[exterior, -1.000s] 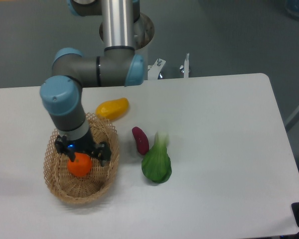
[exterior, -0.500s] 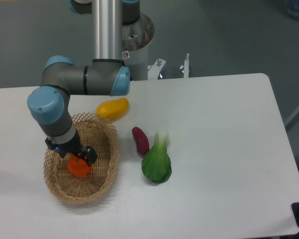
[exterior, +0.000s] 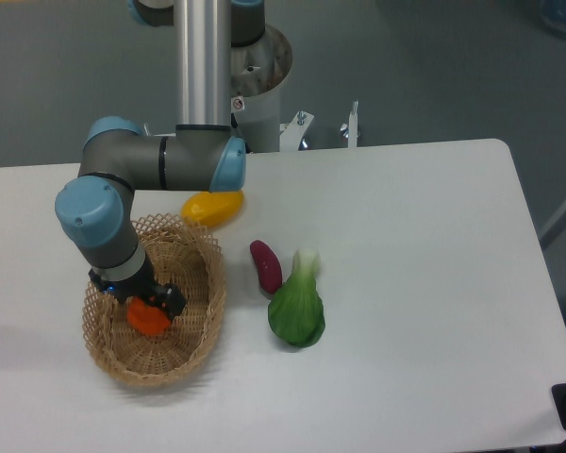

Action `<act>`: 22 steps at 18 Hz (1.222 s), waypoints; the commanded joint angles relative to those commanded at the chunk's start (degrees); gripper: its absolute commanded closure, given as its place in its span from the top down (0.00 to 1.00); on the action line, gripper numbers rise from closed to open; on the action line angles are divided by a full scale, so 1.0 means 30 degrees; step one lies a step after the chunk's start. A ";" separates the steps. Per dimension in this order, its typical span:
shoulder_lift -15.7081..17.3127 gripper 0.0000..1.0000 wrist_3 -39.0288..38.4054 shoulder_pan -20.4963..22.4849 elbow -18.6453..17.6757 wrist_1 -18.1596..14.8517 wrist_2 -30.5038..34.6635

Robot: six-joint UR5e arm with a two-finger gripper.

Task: Pick up the orange from the basket
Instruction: 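Close the gripper around the orange inside the basket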

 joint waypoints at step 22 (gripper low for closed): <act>0.2515 0.61 0.1514 0.1463 0.1053 -0.0205 -0.0117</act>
